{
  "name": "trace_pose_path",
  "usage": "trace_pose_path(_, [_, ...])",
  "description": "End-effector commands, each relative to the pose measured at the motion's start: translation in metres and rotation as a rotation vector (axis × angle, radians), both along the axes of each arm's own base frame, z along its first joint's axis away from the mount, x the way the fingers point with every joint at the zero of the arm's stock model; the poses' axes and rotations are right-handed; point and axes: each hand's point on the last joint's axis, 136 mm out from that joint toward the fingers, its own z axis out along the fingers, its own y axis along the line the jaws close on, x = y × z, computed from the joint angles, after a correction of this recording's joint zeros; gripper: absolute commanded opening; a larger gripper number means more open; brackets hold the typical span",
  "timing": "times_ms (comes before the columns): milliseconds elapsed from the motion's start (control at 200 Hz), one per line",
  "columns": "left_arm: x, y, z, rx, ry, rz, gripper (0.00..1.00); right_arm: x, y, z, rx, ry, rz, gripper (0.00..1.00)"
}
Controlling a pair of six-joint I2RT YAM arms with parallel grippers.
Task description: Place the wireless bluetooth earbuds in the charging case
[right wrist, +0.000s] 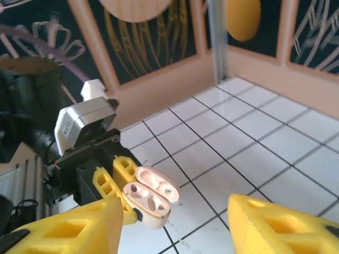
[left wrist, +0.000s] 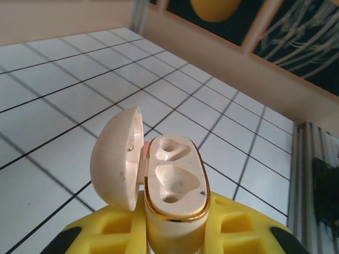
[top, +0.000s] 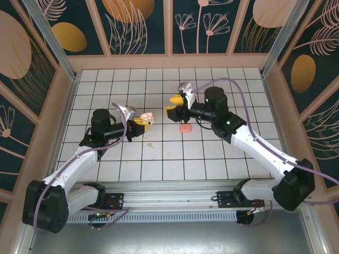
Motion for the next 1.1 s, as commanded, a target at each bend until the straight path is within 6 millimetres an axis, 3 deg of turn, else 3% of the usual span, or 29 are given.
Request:
trace_pose_path(0, [0.02,0.017,-0.002,-0.078,0.078,0.126,0.14,0.004,0.001,-0.061,-0.202,0.255,-0.102,0.54])
trace_pose_path(190, [0.043,0.053,-0.017,-0.075,0.176,0.313,0.14,-0.004,0.025,-0.114,-0.407,0.355,-0.11,0.54])
trace_pose_path(485, [0.061,0.092,-0.041,-0.097,0.277,0.493,0.15,-0.003,0.055,-0.182,-0.63,0.488,-0.072,0.5])
trace_pose_path(831, [0.066,0.104,-0.052,-0.096,0.316,0.552,0.15,-0.007,0.083,-0.242,-0.844,0.564,-0.022,0.48])
trace_pose_path(1091, [0.067,0.109,-0.05,-0.098,0.31,0.575,0.15,-0.018,0.092,-0.271,-0.968,0.572,-0.01,0.47])
